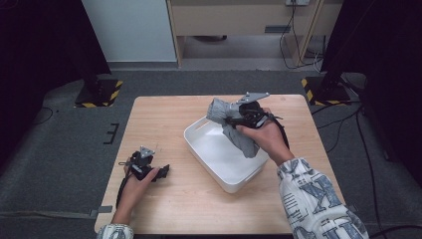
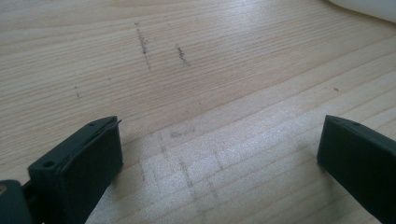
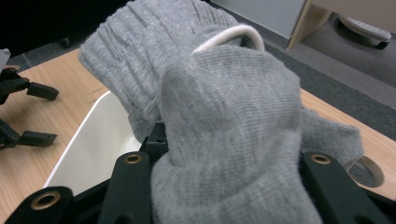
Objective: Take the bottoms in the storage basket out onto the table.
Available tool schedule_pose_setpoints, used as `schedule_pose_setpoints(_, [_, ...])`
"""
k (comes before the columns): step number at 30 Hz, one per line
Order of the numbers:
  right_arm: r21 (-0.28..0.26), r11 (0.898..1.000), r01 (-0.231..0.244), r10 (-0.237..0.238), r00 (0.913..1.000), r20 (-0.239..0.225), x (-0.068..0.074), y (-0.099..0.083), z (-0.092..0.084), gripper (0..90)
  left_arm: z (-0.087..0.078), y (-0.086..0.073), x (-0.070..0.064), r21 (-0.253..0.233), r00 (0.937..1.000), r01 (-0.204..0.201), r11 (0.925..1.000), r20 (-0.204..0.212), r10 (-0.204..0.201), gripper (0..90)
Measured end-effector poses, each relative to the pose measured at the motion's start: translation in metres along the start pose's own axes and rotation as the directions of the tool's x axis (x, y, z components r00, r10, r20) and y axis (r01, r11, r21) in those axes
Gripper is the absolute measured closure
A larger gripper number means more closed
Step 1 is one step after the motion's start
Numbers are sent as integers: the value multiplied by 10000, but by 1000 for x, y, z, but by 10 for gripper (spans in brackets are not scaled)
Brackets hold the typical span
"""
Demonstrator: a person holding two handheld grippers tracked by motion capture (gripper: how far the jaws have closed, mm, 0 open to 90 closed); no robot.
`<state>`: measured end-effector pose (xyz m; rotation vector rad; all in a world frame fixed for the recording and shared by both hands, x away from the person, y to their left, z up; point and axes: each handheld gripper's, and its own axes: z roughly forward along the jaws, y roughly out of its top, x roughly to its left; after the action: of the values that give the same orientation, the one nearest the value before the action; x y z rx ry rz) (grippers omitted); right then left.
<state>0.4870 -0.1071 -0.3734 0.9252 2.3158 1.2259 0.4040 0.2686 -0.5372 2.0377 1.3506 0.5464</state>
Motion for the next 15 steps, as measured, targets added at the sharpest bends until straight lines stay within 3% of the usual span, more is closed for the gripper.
schedule_pose_setpoints(15, [-251,9996,-110,114,9998,174,-13,0,-16,549,0,0,0,-1,10000,-5,10000,5,5,0])
